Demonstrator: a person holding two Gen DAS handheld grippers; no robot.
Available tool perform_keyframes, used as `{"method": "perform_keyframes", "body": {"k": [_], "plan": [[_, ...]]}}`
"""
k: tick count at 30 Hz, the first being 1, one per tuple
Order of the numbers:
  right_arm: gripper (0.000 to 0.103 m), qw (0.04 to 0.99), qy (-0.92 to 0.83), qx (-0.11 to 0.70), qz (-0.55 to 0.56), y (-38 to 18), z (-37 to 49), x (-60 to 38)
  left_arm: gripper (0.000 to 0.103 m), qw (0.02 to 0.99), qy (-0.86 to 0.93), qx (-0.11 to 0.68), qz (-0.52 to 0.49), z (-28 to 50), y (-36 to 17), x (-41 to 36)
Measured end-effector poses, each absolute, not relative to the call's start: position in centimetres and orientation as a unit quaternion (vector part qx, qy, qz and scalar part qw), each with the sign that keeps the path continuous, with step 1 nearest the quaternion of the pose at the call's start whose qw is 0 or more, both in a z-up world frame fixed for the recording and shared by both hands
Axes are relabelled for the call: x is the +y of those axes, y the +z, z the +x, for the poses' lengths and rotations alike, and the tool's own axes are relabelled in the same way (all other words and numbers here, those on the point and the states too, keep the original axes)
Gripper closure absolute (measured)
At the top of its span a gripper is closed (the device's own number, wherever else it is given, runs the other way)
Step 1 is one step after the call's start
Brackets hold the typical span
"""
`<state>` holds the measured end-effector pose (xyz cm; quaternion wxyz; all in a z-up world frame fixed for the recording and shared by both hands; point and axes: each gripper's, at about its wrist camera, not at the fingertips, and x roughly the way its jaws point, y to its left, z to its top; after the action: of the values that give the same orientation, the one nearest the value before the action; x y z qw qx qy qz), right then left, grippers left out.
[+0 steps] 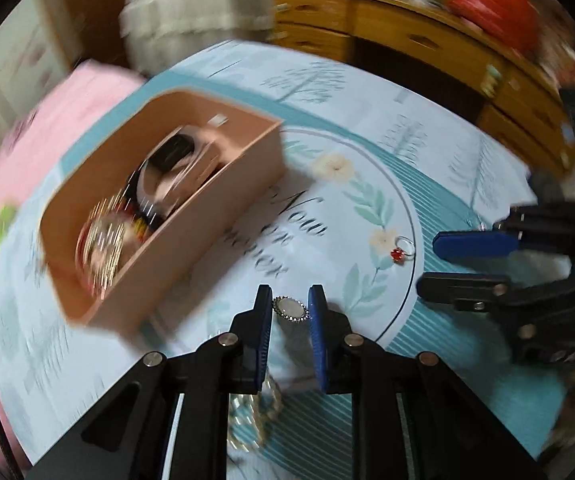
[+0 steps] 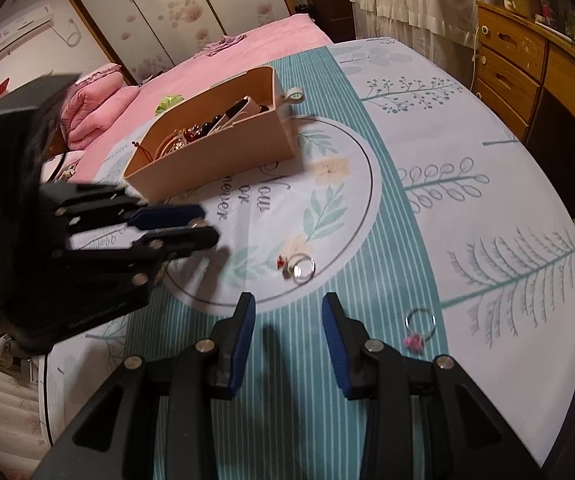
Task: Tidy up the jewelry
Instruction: 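Close the right gripper on the silver ring with the red stone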
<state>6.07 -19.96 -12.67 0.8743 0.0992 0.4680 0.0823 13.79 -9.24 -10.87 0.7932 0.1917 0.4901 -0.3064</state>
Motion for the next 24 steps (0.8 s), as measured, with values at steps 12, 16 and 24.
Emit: {"method": "perform_keyframes", "body": {"k": [12,16,24], "plan": [[0.068,0.891,0.091,0.443,0.02,-12.1,6.5,-18.5,0.087,0.806,-0.222,0.548,0.01,12.2,-11.4,-5.2],[0.069,0.899,0.09,0.428,-0.015,-12.0,6.6,-17.6,0.087,0.806,-0.211,0.553,0.004,11.6,-11.6,-5.0],[0.086,0.898,0.078,0.429,-0.055,-12.9,6.9,-16.2,0.087,0.805,-0.204,0.556,-0.017,11.0,-11.6,-3.8]]}}
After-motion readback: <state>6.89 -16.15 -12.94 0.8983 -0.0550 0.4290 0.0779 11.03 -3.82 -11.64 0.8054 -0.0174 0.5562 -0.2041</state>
